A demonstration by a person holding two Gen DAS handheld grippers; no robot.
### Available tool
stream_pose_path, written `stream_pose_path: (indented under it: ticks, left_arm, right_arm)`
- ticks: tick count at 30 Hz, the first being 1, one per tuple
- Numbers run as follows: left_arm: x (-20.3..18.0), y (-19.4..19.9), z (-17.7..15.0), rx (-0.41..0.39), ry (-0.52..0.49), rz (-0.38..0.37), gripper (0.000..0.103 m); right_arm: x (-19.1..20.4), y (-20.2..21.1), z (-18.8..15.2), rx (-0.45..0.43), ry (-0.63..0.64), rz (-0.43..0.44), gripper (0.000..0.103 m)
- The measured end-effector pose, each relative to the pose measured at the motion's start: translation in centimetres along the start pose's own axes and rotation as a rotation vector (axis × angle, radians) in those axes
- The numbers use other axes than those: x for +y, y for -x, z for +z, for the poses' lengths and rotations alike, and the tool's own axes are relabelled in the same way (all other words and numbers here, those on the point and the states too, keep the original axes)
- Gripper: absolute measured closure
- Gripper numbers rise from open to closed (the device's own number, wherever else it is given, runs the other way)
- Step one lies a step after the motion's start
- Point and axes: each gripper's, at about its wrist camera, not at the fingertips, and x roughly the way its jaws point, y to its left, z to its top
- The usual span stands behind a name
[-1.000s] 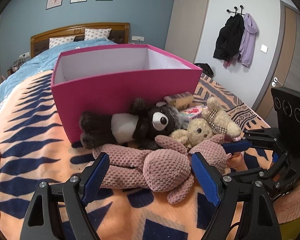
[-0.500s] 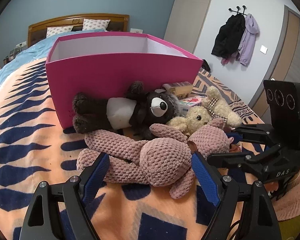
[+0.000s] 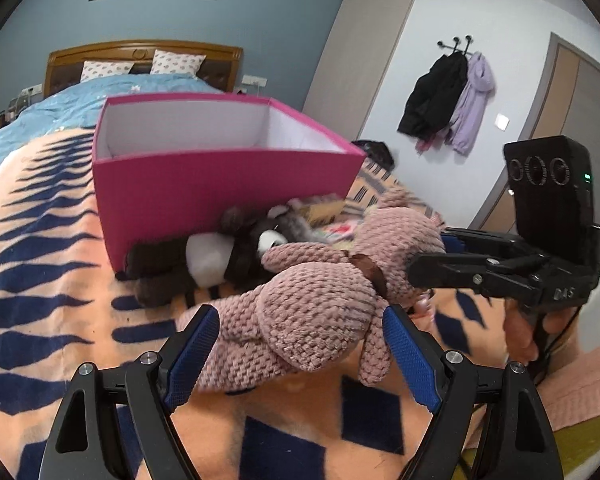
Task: Organize objects
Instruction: 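Grasp the pink knitted bunny with the right gripper and lift it, then lower the pink bunny into the pink box and open the right gripper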
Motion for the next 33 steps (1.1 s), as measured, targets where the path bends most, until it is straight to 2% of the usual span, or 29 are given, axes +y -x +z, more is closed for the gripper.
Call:
stream_pose_path:
  ticks: [9,12,16,20,33]
  left_arm:
    - [-1.1,0.9,1.0,-0.031,-0.027,-0.012,0.018]
    - [-0.8,0.8,1.8,-0.032,-0.008,-0.021,0.018]
    - [-0.5,1.6,3.3,-0.071,-0.003,-0.026,0.022]
    - [-0.1,1.8,5.3,-0.091,-0.008,-0.007,0.029]
    - [2.2,1.7,12.6,-0.170,-0.039,0.092,0.031]
  right_arm:
    - [-0.3,1.7,2.5,-0.084,-0.009,0.032,0.054]
    - [-0.6,1.6,3.1,-0.094,-0.010,0.038,0.054]
    - [-0.7,1.2,4.2,-0.101,-0.020,0.059,0.054]
    - [-0.8,1.5,6.0,-0.135,-0.007,0.078,0.054]
    - [-2.3,0.7,13.5,-0.217,0.018,0.124,0.054]
